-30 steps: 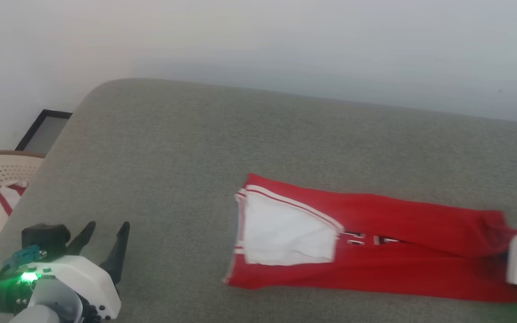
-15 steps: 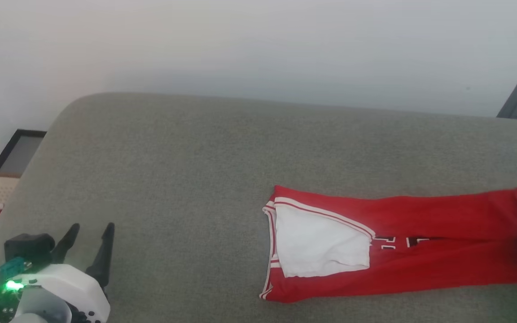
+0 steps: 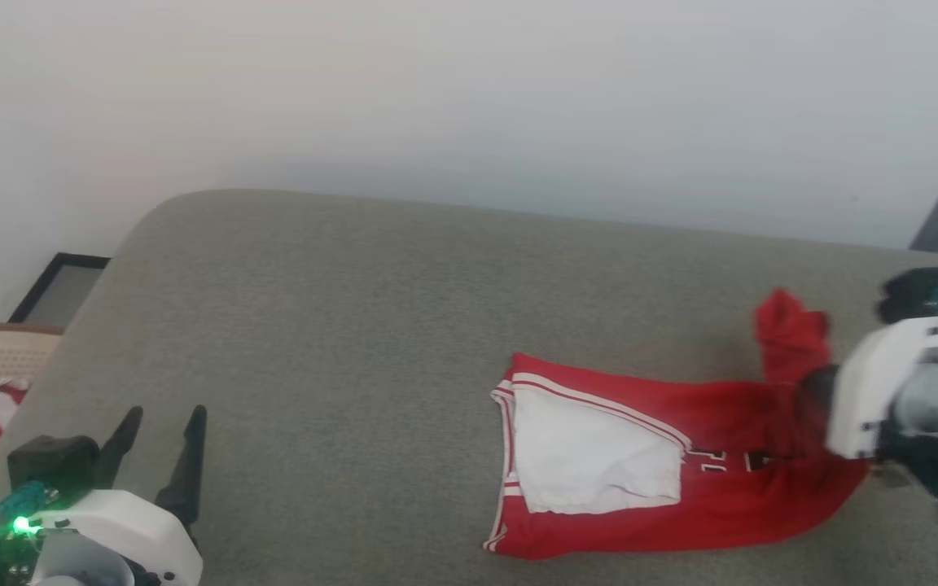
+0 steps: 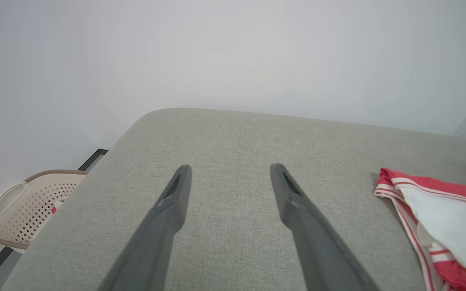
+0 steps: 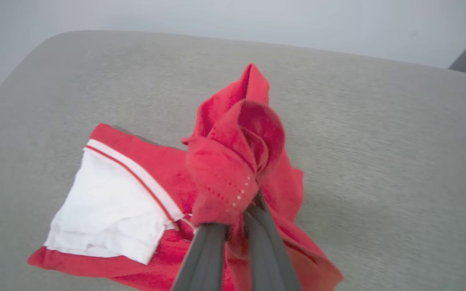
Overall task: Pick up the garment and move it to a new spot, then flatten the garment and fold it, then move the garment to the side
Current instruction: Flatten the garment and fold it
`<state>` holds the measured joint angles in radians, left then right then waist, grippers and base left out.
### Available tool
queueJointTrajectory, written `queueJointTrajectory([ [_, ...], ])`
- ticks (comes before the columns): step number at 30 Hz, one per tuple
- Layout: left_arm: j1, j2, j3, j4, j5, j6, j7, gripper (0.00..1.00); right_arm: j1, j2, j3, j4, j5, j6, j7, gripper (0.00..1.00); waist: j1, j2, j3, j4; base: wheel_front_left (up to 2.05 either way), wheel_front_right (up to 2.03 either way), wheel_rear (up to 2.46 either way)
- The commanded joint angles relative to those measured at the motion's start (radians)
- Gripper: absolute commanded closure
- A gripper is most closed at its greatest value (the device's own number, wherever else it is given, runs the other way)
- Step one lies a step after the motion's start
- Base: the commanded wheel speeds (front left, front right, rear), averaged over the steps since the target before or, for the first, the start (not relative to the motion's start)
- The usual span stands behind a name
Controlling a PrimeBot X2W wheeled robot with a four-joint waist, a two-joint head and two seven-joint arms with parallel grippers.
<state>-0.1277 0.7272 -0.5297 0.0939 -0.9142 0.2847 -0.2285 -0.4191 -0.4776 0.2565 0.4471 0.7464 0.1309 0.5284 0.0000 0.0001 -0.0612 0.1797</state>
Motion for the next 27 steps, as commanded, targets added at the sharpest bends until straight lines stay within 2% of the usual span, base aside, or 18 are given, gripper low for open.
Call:
queueJointTrajectory([
  [1,-0.012,-0.005,-0.003,0.006,0.011,-0.007,-0.002,0.00,0.005,0.024,0.014,-0.018,-0.010,-0.001,0.008,1.00,0.0000,-0.0001,-0.009,0.021,0.00,0.00,0.00],
  [8,-0.058,-0.032,-0.035,0.036,0.029,-0.036,0.014,0.00,0.008,0.133,0.102,-0.044,-0.033,-0.001,0.041,1.00,0.0000,-0.0001,-0.020,0.097,0.00,0.00,0.00],
  [15,-0.098,-0.055,-0.052,0.063,0.027,-0.055,0.020,0.00,-0.011,0.204,0.161,0.042,-0.058,-0.001,0.042,1.00,0.0000,-0.0001,-0.021,0.138,0.00,0.00,0.00],
  [16,-0.102,-0.057,-0.053,0.067,0.028,-0.059,0.020,0.00,-0.015,0.212,0.175,0.059,-0.067,-0.001,0.042,0.84,0.0000,-0.0001,-0.020,0.141,0.00,0.00,0.00],
  [17,-0.105,-0.059,-0.055,0.070,0.029,-0.060,0.019,0.00,-0.019,0.219,0.183,0.079,-0.074,-0.001,0.035,0.57,0.0000,-0.0001,-0.020,0.143,0.00,0.00,0.00],
  [18,-0.105,-0.060,-0.055,0.074,0.028,-0.063,0.018,0.00,-0.025,0.225,0.189,0.098,-0.082,-0.001,0.028,0.03,0.0000,-0.0001,-0.019,0.144,0.00,0.00,0.00],
  [19,-0.105,-0.061,-0.056,0.078,0.028,-0.064,0.017,0.00,-0.029,0.232,0.195,0.117,-0.085,-0.001,0.023,0.00,0.0000,-0.0001,-0.019,0.145,0.00,0.00,0.00],
  [22,-0.100,-0.061,-0.052,0.088,0.022,-0.068,0.011,0.00,-0.046,0.250,0.211,0.146,-0.083,-0.001,0.010,0.00,0.0000,-0.0001,-0.018,0.137,0.00,0.00,0.00],
  [27,-0.078,-0.056,-0.036,0.092,0.014,-0.066,-0.003,0.00,-0.060,0.225,0.229,0.125,-0.062,-0.001,-0.022,0.00,0.0000,-0.0001,-0.016,0.106,0.00,0.00,0.00],
])
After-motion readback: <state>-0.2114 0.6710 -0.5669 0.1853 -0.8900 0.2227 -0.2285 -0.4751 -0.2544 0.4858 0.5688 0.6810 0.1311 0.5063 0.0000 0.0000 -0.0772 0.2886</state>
